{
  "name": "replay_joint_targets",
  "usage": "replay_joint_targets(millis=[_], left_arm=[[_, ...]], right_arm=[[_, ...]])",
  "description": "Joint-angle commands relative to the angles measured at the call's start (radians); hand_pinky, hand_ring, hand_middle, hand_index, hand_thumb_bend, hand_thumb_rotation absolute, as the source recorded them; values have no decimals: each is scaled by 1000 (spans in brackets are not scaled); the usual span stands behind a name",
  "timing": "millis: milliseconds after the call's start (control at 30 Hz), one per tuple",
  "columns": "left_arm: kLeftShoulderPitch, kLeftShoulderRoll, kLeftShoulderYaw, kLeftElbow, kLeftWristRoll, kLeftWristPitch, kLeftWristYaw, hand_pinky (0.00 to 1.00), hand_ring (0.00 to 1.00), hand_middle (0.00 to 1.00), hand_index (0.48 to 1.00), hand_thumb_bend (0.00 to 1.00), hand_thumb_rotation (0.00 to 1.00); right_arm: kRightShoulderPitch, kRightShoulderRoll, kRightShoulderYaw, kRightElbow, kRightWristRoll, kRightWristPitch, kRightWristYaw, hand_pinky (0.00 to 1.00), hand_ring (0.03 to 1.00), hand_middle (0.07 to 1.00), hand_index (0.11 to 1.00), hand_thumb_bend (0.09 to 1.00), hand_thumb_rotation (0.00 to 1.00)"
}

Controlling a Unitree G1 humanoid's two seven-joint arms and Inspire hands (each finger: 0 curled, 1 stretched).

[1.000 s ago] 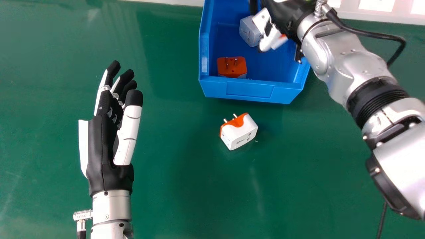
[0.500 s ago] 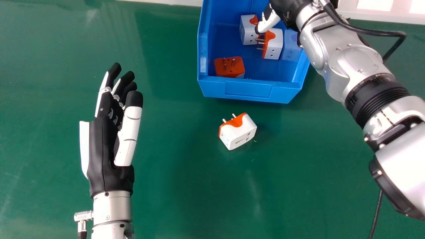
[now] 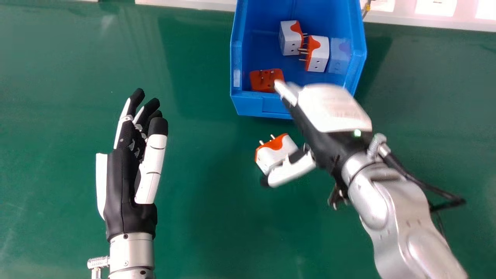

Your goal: Pick all objects and put in blue box

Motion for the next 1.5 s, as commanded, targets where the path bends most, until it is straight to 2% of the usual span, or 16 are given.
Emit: replay_joint_targets(millis=[0, 100, 200, 367, 533, 633, 700, 833, 1133, 1267, 1467], left_arm=[[22, -10, -21, -77, -3, -20, -12, 820, 875, 880, 912, 726, 792], [22, -8, -18, -73, -3, -21, -10, 818, 873, 880, 912, 723, 793], [31, -9, -24, -87, -3, -13, -8, 819, 871, 879, 911, 721, 793], [41, -4, -27, -95, -5, -10, -11, 820, 870, 879, 910, 718, 793], [37, -6, -27, -99, -4, -4, -10, 822, 870, 878, 910, 717, 792], [38, -4, -22, -93, -9, -13, -13, 822, 871, 878, 910, 714, 792], [36, -5, -21, -90, -8, -15, -12, 822, 871, 878, 910, 714, 792], [33, -8, -23, -86, -6, -16, -10, 823, 871, 877, 910, 712, 791], [27, -5, -21, -74, -12, -26, -15, 823, 872, 877, 909, 709, 790], [28, -5, -19, -74, -16, -29, -19, 823, 872, 877, 909, 709, 789], [30, -5, -19, -78, -14, -28, -18, 823, 872, 878, 909, 709, 788]], right_arm=[[41, -2, -9, -376, -224, 149, 395, 885, 894, 924, 934, 928, 409], [55, 30, -8, -403, -294, 148, 460, 868, 888, 922, 935, 933, 418], [65, 75, -15, -411, -358, 143, 521, 844, 882, 918, 935, 940, 433], [44, 126, -47, -362, -367, 122, 521, 799, 871, 909, 931, 949, 453], [12, 183, -54, -238, -326, 95, 385, 767, 859, 901, 926, 953, 461], [-19, 203, -64, -84, -240, 43, 215, 751, 849, 895, 923, 953, 461], [-38, 200, -70, -25, -200, 24, 157, 751, 849, 895, 923, 953, 461], [-74, 190, -66, 36, -162, 17, 115, 735, 835, 887, 919, 951, 460], [-144, 178, -32, 200, -112, 15, 67, 708, 813, 873, 912, 941, 444], [-175, 173, -22, 296, -71, -2, 8, 697, 803, 866, 909, 936, 437], [-202, 162, -1, 418, -3, -49, -78, 687, 794, 859, 906, 932, 432]])
